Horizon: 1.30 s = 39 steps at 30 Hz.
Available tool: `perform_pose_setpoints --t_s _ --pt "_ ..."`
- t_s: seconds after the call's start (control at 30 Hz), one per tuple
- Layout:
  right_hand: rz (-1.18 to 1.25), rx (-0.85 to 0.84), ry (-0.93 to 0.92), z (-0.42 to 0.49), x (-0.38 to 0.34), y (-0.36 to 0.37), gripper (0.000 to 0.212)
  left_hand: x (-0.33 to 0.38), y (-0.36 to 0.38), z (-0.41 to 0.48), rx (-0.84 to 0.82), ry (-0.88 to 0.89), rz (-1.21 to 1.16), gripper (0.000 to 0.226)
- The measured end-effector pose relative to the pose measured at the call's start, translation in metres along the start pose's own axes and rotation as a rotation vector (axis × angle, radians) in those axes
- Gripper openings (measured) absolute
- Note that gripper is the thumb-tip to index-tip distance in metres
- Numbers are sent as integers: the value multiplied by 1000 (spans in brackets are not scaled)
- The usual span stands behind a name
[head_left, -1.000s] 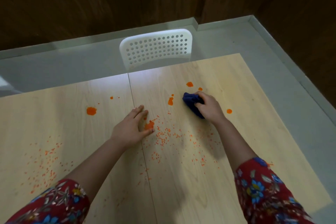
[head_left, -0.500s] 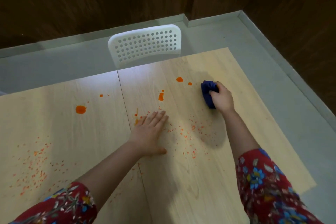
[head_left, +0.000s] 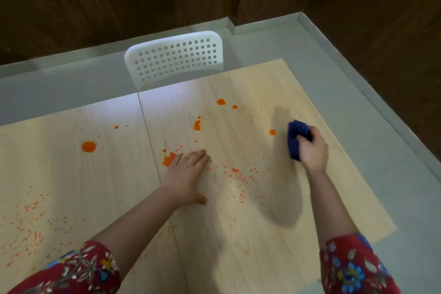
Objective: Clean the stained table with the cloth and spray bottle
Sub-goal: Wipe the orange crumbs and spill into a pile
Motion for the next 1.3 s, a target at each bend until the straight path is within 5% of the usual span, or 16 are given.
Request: perform_pose_setpoints --t_s 0.13,0.4,0.53,0.67,0.8,0.93,1.07,1.2,1.3 --pt "-190 -28 139 20 22 -13 25 3 -2 1 0 -10 16 120" --pt "-108 -339 -287 -101 -27 80 25 4 -2 -2 -10 -17 -7 118" --pt "-13 -32 -114 -66 -13 21 27 3 0 -3 -27 -7 -4 118" --pt "-217 204 174 -4 35 -58 27 6 0 -4 -13 -4 11 117" --pt "-374 79 278 12 64 -61 38 12 -1 -2 9 19 28 114" --pt "-465 -51 51 -28 44 -14 46 14 -3 -4 21 12 8 113" --pt "-387 -243 -253 -97 11 42 31 14 -6 -10 42 -12 -32 119" --pt "-175 -62 -172 -105 19 10 26 17 -7 -24 126 24 0 107" --pt "-246 11 -1 -101 50 -12 24 21 1 -42 192 88 -14 95"
Point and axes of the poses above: each hand's wrist, its own z-axis towards the middle knuckle, its own y-axis out of the palm, x = y × z, the point moved 8 cm from there along z, towards the middle knuckle
